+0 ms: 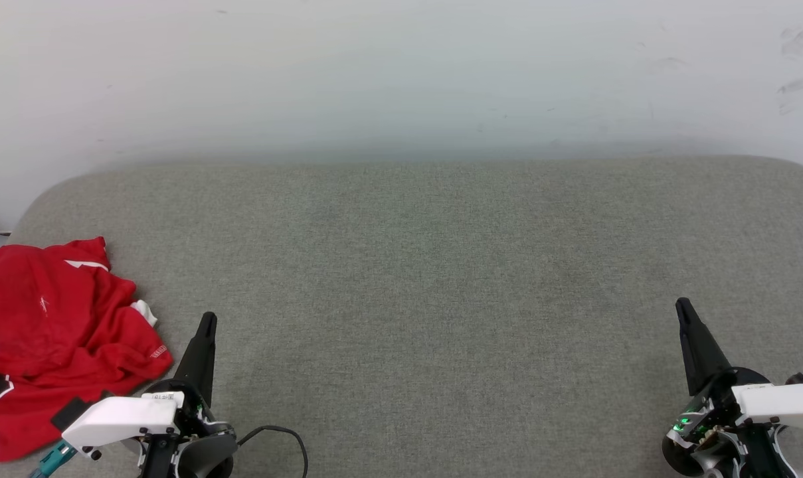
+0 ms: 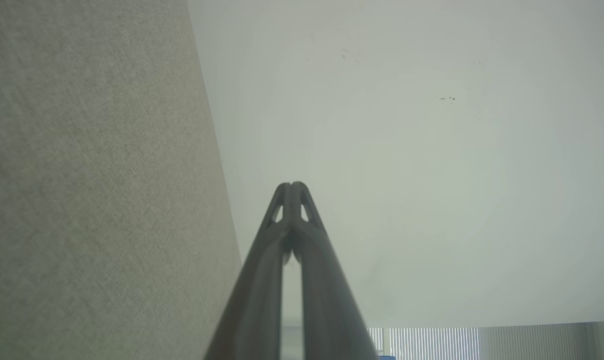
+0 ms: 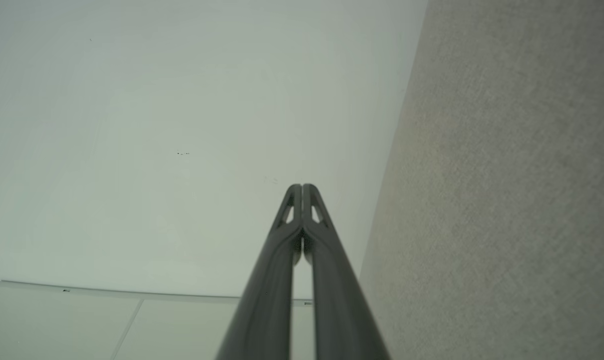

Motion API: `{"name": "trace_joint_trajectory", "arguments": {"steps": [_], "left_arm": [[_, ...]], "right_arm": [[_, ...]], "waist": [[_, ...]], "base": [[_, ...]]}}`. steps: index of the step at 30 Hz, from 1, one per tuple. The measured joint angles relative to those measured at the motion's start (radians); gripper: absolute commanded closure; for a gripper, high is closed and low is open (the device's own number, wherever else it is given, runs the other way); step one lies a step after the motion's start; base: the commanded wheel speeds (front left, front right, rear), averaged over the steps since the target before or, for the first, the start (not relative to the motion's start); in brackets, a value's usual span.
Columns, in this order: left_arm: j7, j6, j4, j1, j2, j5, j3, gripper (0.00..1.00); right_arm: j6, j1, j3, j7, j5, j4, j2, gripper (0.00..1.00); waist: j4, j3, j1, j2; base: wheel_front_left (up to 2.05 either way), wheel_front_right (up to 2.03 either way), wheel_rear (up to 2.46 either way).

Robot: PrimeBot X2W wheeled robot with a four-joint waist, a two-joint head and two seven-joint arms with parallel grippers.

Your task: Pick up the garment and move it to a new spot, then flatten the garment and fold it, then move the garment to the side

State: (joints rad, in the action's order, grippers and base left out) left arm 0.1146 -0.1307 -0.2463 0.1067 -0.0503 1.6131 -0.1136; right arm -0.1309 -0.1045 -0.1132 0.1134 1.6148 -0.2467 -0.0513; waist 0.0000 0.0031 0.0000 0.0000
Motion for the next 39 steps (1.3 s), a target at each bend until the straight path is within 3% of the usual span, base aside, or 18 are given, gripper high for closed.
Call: {"name": "trace_joint_trajectory", "arguments": {"steps": [18,19,24,39], "left_arm": [[0.000,0.000,0.000,0.000,0.000,0.000,0.000,1.00],[0.000,0.000,0.000,0.000,0.000,0.000,0.000,0.00],[-0.006,0.000,-0.030,-0.028,0.002,0.000,0.012,0.00],[-0.078,0.000,0.027,-0.028,0.002,-0.010,0.103,0.00]], "right_arm": [[0.000,0.000,0.000,0.000,0.000,0.000,0.000,1.00],[0.000,0.000,0.000,0.000,0.000,0.000,0.000,0.00],[0.000,0.033,0.004,-0.005,0.000,-0.025,0.001,0.00],[0.000,0.048,0.063,-0.073,-0.018,0.056,0.002,0.00]], "waist": [[0.000,0.000,0.0000,0.0000],[0.000,0.000,0.0000,0.0000],[0.000,0.000,0.0000,0.0000],[0.000,0.001,0.0000,0.0000]], "base": [[0.00,0.00,0.00],[0.00,0.00,0.00],[0.00,0.00,0.00],[0.00,0.00,0.00]]}}
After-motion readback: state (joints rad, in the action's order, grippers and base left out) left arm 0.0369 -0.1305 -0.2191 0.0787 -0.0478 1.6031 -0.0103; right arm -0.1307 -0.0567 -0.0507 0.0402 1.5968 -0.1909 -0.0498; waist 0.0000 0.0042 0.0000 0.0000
